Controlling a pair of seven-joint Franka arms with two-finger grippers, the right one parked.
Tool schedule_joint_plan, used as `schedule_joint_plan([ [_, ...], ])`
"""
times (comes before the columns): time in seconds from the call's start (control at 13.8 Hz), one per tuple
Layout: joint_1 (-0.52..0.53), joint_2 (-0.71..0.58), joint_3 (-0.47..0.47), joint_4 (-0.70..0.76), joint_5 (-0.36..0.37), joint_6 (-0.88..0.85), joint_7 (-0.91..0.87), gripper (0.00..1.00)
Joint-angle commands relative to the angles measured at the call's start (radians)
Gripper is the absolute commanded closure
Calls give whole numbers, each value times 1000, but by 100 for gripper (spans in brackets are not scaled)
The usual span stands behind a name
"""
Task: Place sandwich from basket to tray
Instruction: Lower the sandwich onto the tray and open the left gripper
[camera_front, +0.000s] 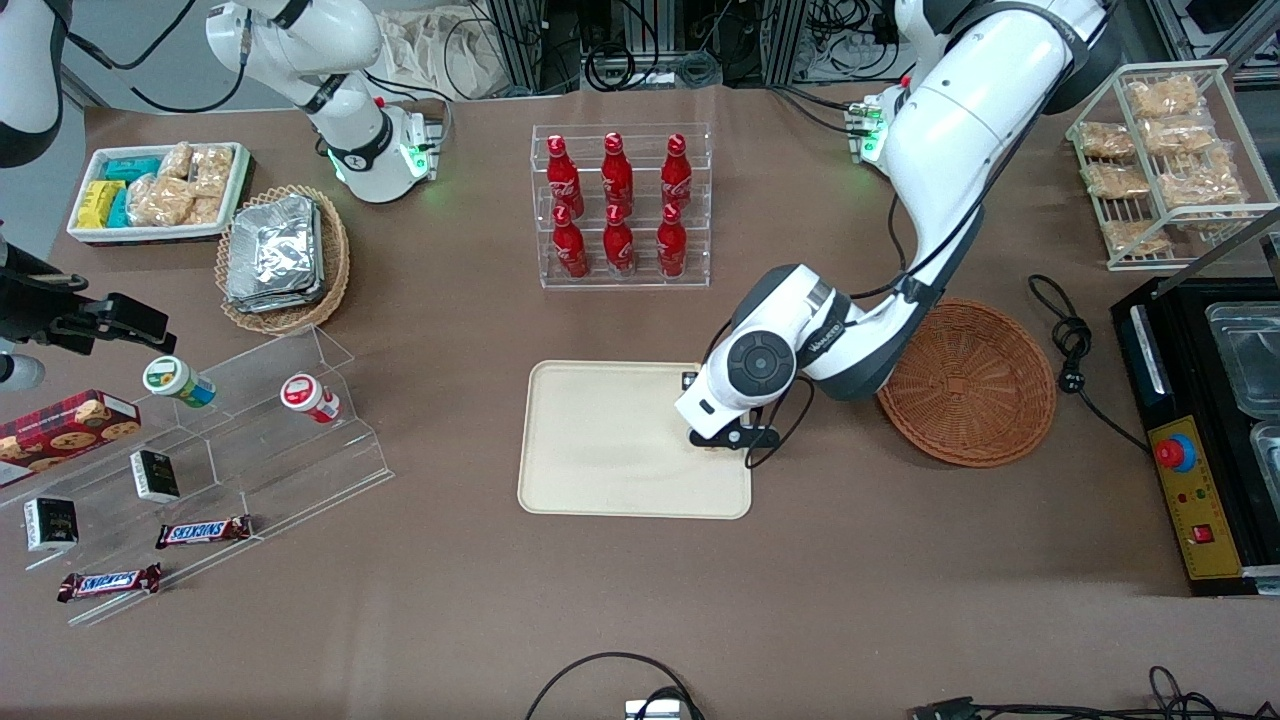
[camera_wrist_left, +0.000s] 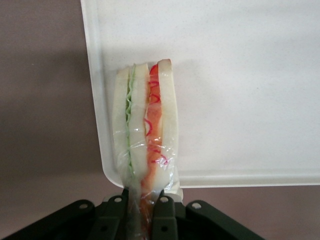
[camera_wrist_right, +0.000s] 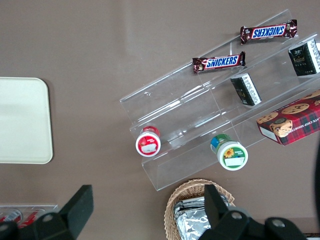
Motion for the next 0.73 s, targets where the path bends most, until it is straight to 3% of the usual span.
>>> schedule_joint_plan([
  [0.0,-1,13,0,33,18,-4,51,76],
  [0.15,2,9,0,33,18,-5,59,29],
  [0.22,4,3,0,35,18,-10,59,0],
  [0.65,45,-135,-2,41,-4,-126,47,0],
])
